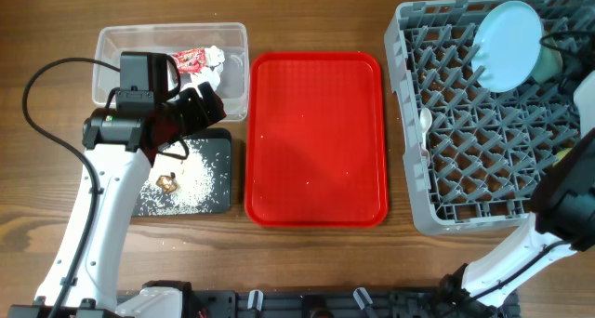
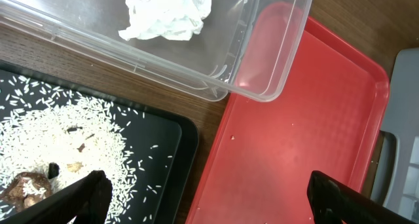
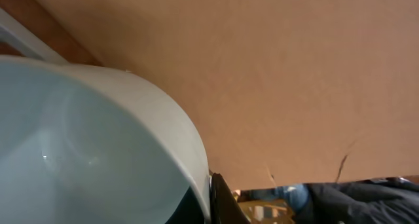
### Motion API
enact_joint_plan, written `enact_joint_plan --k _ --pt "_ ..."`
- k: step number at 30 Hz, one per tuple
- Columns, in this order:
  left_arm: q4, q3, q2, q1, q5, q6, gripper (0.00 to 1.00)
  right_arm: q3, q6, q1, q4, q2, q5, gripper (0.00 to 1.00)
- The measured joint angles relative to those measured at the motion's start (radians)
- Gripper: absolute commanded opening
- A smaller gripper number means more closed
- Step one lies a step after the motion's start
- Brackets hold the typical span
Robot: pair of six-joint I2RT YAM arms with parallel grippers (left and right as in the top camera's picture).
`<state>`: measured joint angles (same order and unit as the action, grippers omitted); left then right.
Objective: Sort waste into correct bins and load items into the dishwasher rack
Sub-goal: 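Place the bowl in the rack's far side and release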
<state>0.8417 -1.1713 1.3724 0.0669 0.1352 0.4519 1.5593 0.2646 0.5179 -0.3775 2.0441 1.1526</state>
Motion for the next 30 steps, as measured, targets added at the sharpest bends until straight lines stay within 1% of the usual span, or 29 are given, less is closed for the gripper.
enact_joint_plan --k 2,3,5,10,14,18,20,22,23,27,30 --pt "0.0 0.0 0.0 0.0 0.0 0.0 0.97 0.0 -0.013 -0.003 0.0 0.0 -0.002 0.04" --pt "-0.001 0.0 0.0 0.0 0.0 0.0 0.97 0.0 -0.017 -0.005 -0.001 0.0 -0.006 0.07" --pt "-0.001 0.0 0.0 0.0 0.0 0.0 0.97 0.0 -0.027 -0.013 -0.009 -0.001 -0.021 0.17" --pt "-0.004 0.0 0.0 0.0 0.0 0.0 0.97 0.001 -0.045 -0.046 -0.066 -0.006 -0.089 0.17" --pt "-0.004 0.0 0.0 0.0 0.0 0.0 0.97 0.007 -0.097 -0.092 -0.1 -0.025 -0.17 0.18" --pt "-0.004 0.0 0.0 0.0 0.0 0.0 0.97 0.005 -0.137 -0.112 -0.153 -0.025 -0.224 0.22" --pt "-0.004 0.0 0.0 0.0 0.0 0.0 0.97 0.002 -0.15 -0.111 -0.166 -0.024 -0.302 0.25" --pt "-0.004 0.0 0.0 0.0 0.0 0.0 0.97 -0.001 -0.161 -0.113 -0.176 -0.023 -0.385 0.31" --pt "-0.004 0.0 0.0 0.0 0.0 0.0 0.97 -0.001 -0.166 -0.114 -0.18 -0.023 -0.42 0.36" --pt "-0.004 0.0 0.0 0.0 0.0 0.0 0.97 -0.001 -0.178 -0.117 -0.196 -0.039 -0.535 0.45" --pt "-0.005 0.0 0.0 0.0 0.0 0.0 0.98 -0.001 -0.194 -0.117 -0.219 -0.087 -0.601 0.45"
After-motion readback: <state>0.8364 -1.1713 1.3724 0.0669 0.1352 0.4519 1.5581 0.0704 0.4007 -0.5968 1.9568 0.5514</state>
